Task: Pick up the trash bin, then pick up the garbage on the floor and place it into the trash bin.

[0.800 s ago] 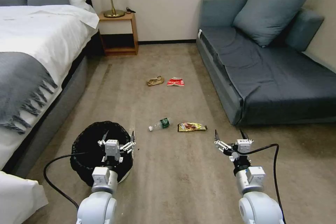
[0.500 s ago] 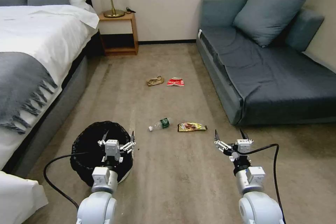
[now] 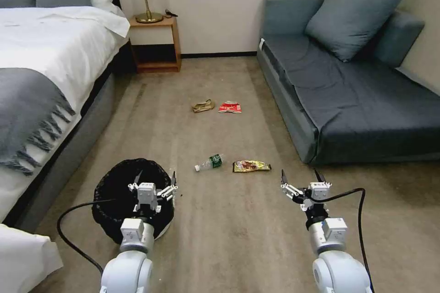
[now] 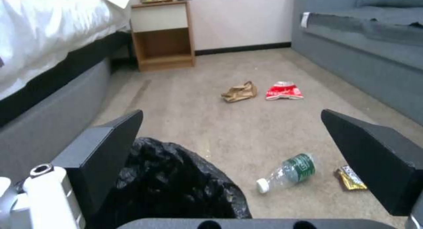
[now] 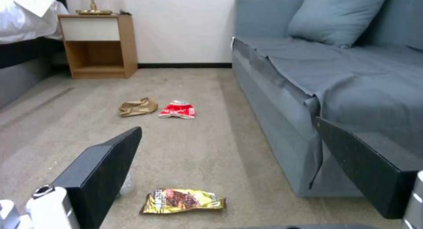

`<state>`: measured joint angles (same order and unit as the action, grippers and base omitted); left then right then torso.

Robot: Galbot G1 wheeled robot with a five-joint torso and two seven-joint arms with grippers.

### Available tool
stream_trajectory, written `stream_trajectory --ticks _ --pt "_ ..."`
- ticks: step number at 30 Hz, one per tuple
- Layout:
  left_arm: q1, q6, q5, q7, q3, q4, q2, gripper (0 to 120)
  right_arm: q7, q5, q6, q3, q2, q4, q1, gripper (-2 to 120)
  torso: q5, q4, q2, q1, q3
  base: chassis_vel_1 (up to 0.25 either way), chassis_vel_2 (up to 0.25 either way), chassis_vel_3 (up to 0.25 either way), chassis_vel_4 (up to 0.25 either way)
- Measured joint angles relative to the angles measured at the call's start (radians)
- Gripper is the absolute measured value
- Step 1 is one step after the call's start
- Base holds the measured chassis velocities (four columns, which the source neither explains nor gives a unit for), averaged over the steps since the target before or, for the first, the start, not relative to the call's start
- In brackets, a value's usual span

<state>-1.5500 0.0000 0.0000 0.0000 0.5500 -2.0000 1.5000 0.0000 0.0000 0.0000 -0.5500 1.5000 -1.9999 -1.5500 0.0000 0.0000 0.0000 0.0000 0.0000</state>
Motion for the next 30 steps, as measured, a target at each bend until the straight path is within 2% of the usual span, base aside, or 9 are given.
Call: stream_trajectory --ticks 5,7,8,12,13,16,17,19,30 --pt "-0.009 0.022 -0.051 -0.018 0.025 -0.035 -0.019 100 0.012 0.025 -0.021 0.009 -0.006 -0.026 -0.014 100 0.0 0.0 0.0 0.0 0.0 0.0 0.0 0.0 0.0" --pt "-0.025 0.061 -0.141 -0.054 0.067 -0.094 -0.052 100 0.051 0.1 -0.09 0.041 -0.026 -0.112 -0.059 100 -0.0002 0.0001 0.0 0.0 0.0 0.0 0.0 0.0 0.0" --pt "-0.025 0.061 -0.141 -0.054 0.067 -0.094 -0.052 100 0.051 0.1 -0.09 0.041 -0.026 -0.112 -0.059 100 -0.0002 0.0001 0.0 0.0 0.0 0.0 0.0 0.0 0.0" --pt "-0.047 0.115 -0.264 -0.104 0.125 -0.173 -0.097 100 0.114 0.221 -0.201 0.091 -0.058 -0.249 -0.131 100 -0.0002 0.0001 0.0 0.0 0.0 0.0 0.0 0.0 0.0" --pt "-0.047 0.115 -0.264 -0.104 0.125 -0.173 -0.097 100 0.114 0.221 -0.201 0.091 -0.058 -0.249 -0.131 100 -0.0002 0.0001 0.0 0.0 0.0 0.0 0.0 0.0 0.0" --pt "-0.066 0.161 -0.369 -0.146 0.174 -0.243 -0.136 100 0.168 0.323 -0.294 0.133 -0.084 -0.364 -0.193 100 -0.0002 0.0 0.0 0.0 0.0 0.0 0.0 0.0 0.0" --pt "-0.066 0.161 -0.369 -0.146 0.174 -0.243 -0.136 100 0.168 0.323 -0.294 0.133 -0.084 -0.364 -0.193 100 -0.0002 0.0 0.0 0.0 0.0 0.0 0.0 0.0 0.0" --pt "-0.077 0.189 -0.433 -0.173 0.205 -0.285 -0.16 100 0.182 0.382 -0.34 0.147 -0.104 -0.419 -0.221 100 -0.0003 -0.0003 0.0 0.0 0.0 0.0 0.0 0.0 0.0" --pt "-0.13 0.312 -0.722 -0.287 0.342 -0.471 -0.268 100 0.148 0.415 -0.337 0.131 -0.136 -0.403 -0.179 100 0.0001 0.0001 0.0 0.0 0.0 0.0 0.0 0.0 0.0"
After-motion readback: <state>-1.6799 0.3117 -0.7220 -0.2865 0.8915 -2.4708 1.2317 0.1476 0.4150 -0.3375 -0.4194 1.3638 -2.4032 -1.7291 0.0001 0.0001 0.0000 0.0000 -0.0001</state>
